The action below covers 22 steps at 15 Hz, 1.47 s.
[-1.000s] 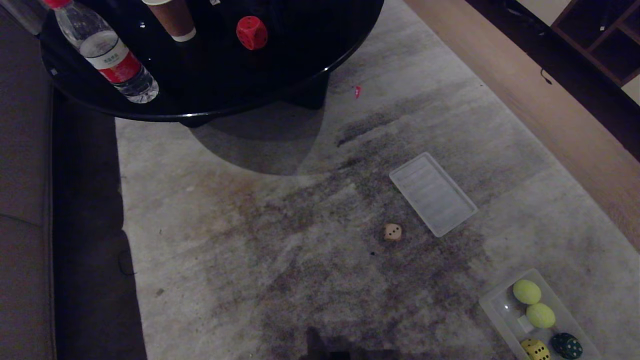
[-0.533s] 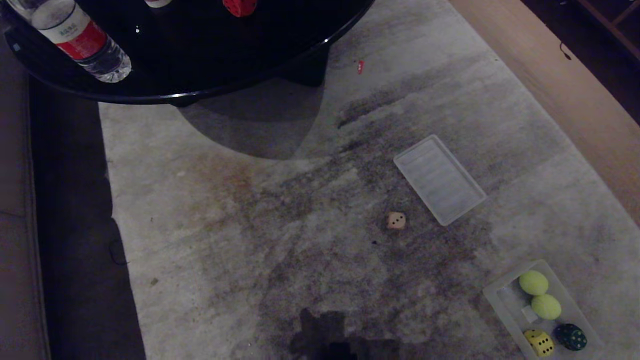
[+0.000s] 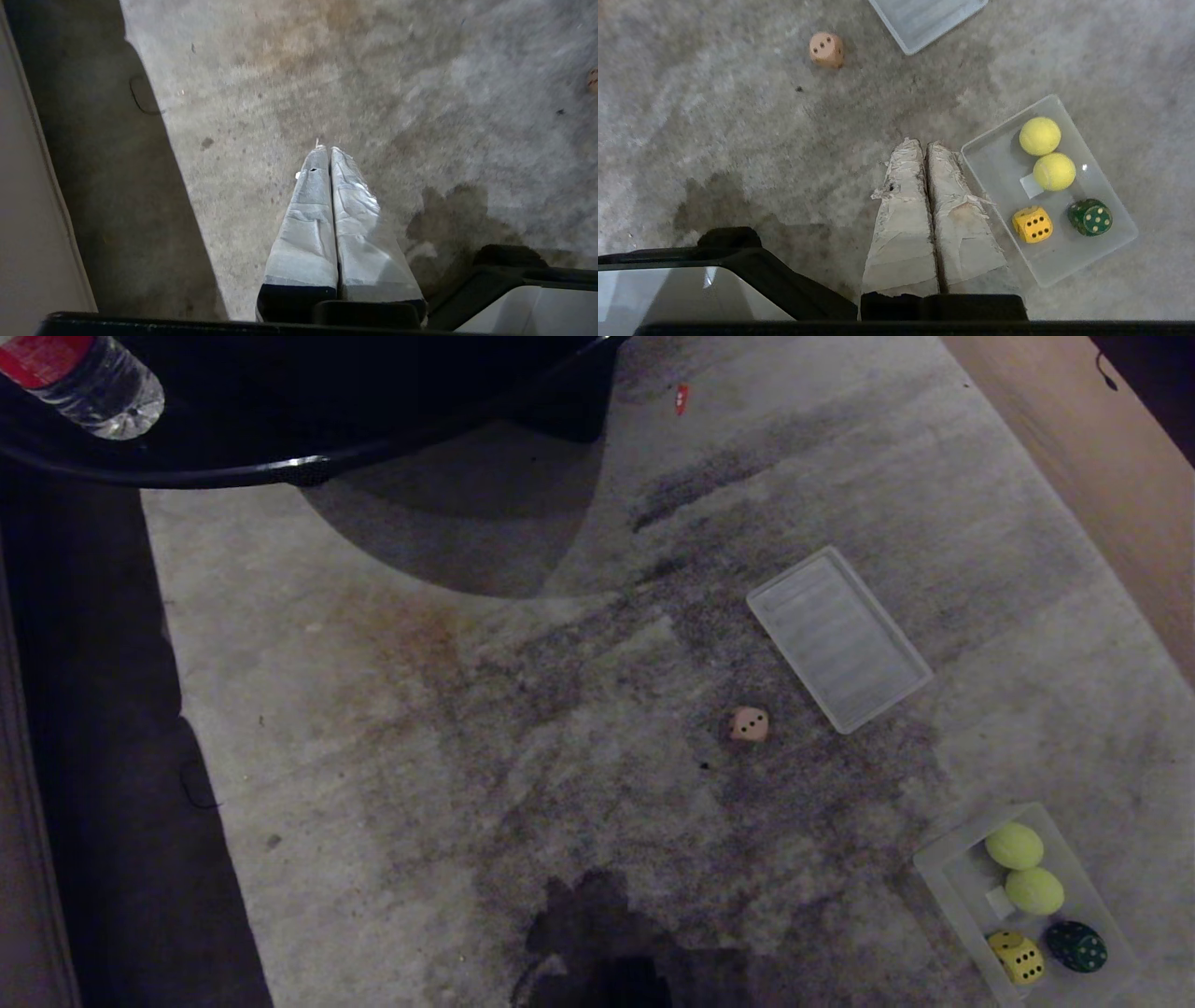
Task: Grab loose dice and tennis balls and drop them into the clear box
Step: Pick up toys out of the box
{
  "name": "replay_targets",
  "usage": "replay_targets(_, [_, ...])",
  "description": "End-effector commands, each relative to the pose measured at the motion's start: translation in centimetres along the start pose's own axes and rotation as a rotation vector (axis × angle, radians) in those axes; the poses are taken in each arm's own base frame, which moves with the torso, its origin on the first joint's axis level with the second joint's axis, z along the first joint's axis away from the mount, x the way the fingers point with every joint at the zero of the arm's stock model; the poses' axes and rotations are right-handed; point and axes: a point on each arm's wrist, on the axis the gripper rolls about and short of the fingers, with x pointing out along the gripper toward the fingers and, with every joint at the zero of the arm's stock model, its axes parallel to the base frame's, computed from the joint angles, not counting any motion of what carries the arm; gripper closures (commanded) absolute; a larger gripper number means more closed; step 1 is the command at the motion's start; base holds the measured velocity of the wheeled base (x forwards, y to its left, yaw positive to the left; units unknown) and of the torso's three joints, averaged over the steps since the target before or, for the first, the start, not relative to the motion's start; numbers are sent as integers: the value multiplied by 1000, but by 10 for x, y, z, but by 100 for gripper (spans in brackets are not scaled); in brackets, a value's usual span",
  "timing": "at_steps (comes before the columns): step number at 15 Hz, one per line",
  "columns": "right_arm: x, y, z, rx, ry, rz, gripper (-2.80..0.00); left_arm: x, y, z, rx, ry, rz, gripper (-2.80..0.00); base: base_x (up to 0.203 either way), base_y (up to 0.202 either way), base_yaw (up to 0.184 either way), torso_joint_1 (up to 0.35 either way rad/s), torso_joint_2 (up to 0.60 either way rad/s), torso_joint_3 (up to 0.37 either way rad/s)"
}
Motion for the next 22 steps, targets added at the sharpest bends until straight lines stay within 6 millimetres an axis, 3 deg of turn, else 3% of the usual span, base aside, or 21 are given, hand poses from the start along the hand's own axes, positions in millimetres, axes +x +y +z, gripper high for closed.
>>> replay_targets(1, [0,0,-1,0,5,0,0,0,0,0,-1,1,0,0,0,0,0,7,1,-188])
replay_targets(6, [0,0,-1,-1,7,0,0,0,0,0,-1,2,1,0,0,0,0,4,3,-164])
replay_targets(17, [0,0,-1,-1,5,1,0,0,0,0,-1,1,2,0,0,0,0,0,0,-7])
replay_targets(22, [0,0,-1,-3,5,0,0,0,0,0,0,1,1,0,1,138,-1,2,2,3])
